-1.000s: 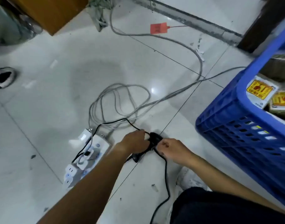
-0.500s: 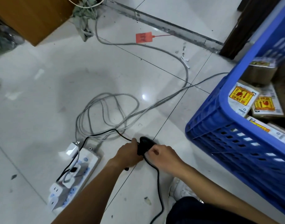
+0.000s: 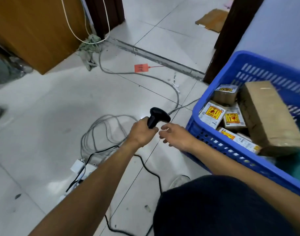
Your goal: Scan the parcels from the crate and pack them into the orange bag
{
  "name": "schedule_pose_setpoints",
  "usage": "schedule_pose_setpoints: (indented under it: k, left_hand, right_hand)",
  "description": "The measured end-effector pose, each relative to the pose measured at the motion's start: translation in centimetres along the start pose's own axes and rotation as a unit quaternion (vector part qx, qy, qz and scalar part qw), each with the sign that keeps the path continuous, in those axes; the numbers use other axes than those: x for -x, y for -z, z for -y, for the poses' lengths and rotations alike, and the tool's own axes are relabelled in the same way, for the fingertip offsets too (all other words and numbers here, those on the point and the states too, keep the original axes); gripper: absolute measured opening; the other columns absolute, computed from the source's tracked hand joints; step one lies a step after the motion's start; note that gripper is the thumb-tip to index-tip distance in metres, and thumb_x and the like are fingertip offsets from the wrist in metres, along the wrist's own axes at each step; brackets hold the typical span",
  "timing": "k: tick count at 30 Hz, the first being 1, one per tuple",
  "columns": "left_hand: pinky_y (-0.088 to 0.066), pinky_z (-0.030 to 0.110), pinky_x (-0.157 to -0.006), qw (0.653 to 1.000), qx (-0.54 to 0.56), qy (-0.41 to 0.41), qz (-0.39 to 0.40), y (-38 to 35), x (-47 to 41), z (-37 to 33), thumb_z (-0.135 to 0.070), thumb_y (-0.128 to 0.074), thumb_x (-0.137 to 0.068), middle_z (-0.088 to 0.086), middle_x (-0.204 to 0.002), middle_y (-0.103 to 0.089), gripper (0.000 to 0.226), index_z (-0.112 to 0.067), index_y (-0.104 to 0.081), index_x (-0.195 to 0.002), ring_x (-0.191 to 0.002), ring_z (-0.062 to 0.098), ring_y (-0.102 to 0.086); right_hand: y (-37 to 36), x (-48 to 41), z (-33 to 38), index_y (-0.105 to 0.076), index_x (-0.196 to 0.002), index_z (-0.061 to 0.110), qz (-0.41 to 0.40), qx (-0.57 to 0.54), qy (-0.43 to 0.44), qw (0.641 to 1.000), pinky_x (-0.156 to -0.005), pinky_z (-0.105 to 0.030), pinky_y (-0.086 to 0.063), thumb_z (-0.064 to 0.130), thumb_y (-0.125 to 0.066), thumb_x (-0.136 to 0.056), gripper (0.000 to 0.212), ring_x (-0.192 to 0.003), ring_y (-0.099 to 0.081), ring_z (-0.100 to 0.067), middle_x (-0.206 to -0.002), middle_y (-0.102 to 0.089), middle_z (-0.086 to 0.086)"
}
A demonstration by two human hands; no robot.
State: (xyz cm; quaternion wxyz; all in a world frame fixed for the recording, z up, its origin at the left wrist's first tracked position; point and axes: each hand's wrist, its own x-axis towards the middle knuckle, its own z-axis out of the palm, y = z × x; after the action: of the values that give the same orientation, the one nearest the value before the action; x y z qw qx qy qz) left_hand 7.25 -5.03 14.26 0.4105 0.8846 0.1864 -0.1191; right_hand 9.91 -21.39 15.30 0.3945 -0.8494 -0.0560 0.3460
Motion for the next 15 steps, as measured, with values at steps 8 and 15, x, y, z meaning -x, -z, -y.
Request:
schedule_pose_setpoints:
  k: [8, 15]
  left_hand:
    - [-0.043, 0.033, -0.057, 0.988, 0.069, -0.132, -0.031, 4.5, 4.3, -13.3, -0.028, -0.06, -0.087, 0.003, -0.086, -0.067, 0.011, -0.026, -0.054, -0.095, -0.074, 0.03, -0.065]
    - [-0.042, 0.028, -0.051, 0.968, 0.094, -0.233, 0.0, 5.5, 11.2, -23.6, -0.023, -0.06, -0.093, 0.007, -0.091, -0.063, 0.021, -0.018, -0.047, -0.109, -0.069, 0.024, -0.062]
  right_hand:
    - [8.6, 8.6, 6.7, -0.044, -0.146, 0.016, -0.095, -0.036, 0.076, 0.992, -0.091, -0.044, -0.06, 0.031, -0.052, -0.103, 0.047, -0.098, -0.073, -0.021, -0.108, -0.074, -0.002]
    - [14.6, 18.9, 8.3, -0.048, -0.139, 0.023, -0.214, -0.051, 0.16, 0.962, -0.085, -0.048, -0.062, 0.02, -0.053, -0.1, 0.039, -0.087, -0.076, -0.015, -0.1, -0.076, -0.003]
